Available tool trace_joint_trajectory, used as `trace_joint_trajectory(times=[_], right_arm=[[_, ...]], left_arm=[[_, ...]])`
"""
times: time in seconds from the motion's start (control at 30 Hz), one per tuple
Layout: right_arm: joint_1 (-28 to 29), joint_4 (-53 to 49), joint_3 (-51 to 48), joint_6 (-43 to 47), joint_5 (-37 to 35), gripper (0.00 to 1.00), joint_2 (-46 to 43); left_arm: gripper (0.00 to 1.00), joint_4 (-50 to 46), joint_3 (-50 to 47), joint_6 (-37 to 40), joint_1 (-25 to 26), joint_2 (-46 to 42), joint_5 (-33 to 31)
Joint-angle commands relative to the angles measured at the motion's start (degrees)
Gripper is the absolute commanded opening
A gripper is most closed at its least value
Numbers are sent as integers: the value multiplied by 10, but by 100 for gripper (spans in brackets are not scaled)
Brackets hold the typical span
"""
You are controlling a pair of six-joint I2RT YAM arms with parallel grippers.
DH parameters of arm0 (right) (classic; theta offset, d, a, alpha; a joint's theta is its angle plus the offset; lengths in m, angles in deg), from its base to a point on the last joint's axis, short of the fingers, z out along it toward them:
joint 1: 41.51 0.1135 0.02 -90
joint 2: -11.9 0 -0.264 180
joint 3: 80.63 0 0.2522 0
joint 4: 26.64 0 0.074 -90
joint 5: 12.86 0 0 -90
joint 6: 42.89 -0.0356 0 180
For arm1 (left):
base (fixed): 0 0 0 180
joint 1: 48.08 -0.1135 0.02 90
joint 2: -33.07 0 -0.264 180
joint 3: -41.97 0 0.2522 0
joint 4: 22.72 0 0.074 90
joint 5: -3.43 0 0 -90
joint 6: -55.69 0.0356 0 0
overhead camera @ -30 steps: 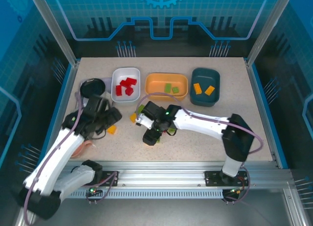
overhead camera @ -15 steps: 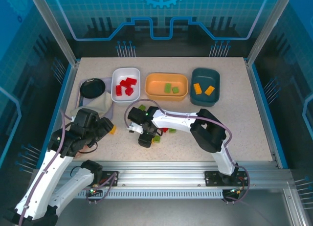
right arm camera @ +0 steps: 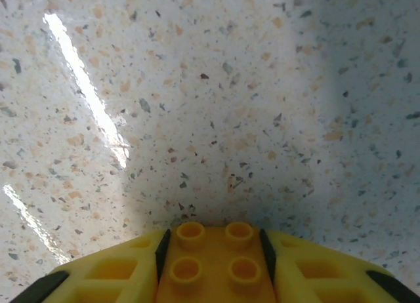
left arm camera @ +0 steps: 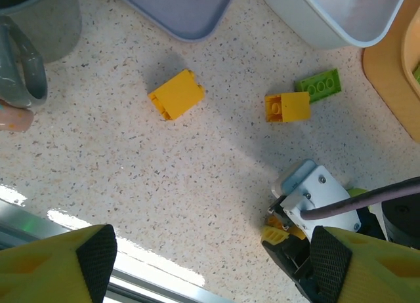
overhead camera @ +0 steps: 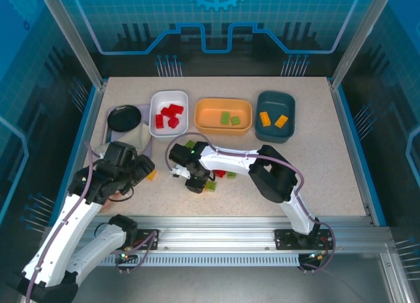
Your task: Sort the legos into containers by color
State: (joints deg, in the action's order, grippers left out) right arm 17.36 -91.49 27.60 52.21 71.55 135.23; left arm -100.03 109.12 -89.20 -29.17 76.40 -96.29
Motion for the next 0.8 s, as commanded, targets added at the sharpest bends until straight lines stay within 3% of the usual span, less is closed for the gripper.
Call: trace_joint_trajectory(times=[0.0, 0.27, 0.47, 0.57, 0.77], right_arm=[[-44, -19, 28, -29, 5, 36, -54], [-277, 7, 19, -135, -2, 35, -154], [-446, -19, 49, -194, -34, 35, -118], [-486, -31, 85, -203, -30, 35, -68], [-503, -66, 144, -218, -53, 36, 19]], left_arm=[[81, 61, 1, 29, 0, 19, 47], [80, 222, 42, 74, 32, 159, 155], [81, 290, 112, 90, 80, 279, 180], [80, 300, 153, 94, 99, 333, 184], [81, 301, 206, 95, 120, 400, 185]])
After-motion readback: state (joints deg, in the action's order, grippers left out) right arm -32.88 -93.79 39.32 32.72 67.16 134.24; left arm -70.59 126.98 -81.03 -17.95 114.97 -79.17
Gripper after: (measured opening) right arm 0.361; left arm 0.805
